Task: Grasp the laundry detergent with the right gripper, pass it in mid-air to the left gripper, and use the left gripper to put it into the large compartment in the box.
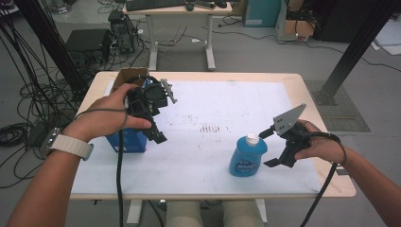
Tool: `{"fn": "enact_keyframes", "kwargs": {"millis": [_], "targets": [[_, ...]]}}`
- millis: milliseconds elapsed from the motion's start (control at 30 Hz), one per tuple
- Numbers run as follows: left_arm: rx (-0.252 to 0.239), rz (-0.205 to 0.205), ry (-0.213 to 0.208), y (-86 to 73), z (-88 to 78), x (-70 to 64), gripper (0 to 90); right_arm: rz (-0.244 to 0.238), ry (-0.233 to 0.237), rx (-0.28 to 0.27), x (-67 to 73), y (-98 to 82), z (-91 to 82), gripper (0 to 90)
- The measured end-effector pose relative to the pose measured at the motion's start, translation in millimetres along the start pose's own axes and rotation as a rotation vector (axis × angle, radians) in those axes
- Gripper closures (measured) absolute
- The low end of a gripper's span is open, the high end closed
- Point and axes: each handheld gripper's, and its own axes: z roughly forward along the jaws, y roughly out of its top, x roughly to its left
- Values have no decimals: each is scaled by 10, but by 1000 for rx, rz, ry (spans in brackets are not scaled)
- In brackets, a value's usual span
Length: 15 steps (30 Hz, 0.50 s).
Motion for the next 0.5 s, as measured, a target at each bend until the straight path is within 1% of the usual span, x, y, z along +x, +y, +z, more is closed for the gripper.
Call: {"fn": "enact_keyframes", "kwargs": {"millis": [67, 100, 333, 500], "targets": [[1, 5, -3, 0, 6, 5, 99, 1, 0, -6, 0, -4, 3, 45], [1, 0, -3, -1, 8, 2, 99, 4, 1, -7, 1, -8, 5, 45], [1, -1, 0, 3, 2, 6, 99, 9, 1, -9, 2, -17, 5, 45], [5, 4, -1, 8, 9, 4, 99, 6, 2, -8, 0, -12, 12, 45]]}}
